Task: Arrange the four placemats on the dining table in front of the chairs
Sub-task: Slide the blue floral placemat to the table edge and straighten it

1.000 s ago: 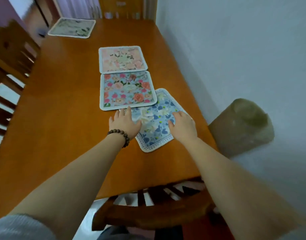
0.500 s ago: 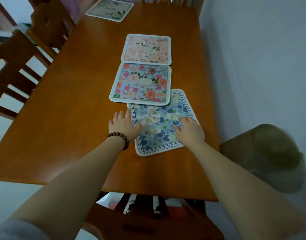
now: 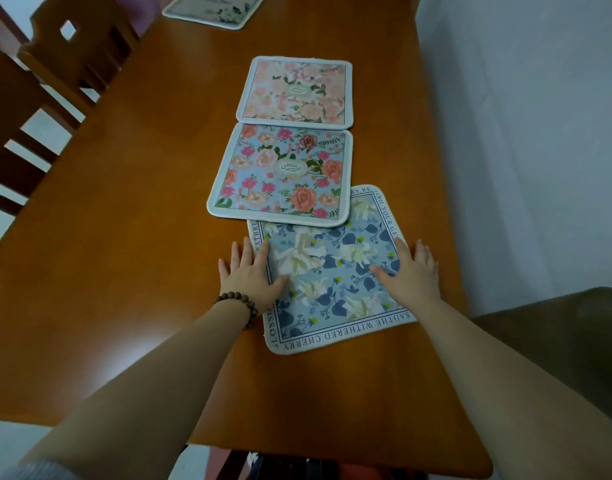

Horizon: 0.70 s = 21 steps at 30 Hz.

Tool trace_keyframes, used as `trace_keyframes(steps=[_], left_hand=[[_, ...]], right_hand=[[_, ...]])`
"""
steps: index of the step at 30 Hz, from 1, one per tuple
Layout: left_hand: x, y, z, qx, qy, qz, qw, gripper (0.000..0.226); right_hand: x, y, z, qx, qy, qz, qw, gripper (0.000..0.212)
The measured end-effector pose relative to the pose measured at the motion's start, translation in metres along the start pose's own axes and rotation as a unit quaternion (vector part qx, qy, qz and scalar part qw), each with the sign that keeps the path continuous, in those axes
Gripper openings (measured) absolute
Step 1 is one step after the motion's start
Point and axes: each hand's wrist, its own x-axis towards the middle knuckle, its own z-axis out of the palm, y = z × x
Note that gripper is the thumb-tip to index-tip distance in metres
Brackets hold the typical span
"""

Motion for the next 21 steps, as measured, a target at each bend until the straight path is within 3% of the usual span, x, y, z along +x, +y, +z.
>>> trace_keyframes(steps=[5,21], left_hand=[[-0.008,-0.005,0.010,-0.021,0.036,0.028,0.999,0.078],[-0.082,-0.027,0.020,-0.007,-0.027,0.072,0.997,0.081]], right_hand=[[-0.013,-0.007,0.013,0.003,0.023,-0.014,1.000,0.084],[-0.135,-0.011,0.031,0.035,-0.028,0.043,0.998,0.082]])
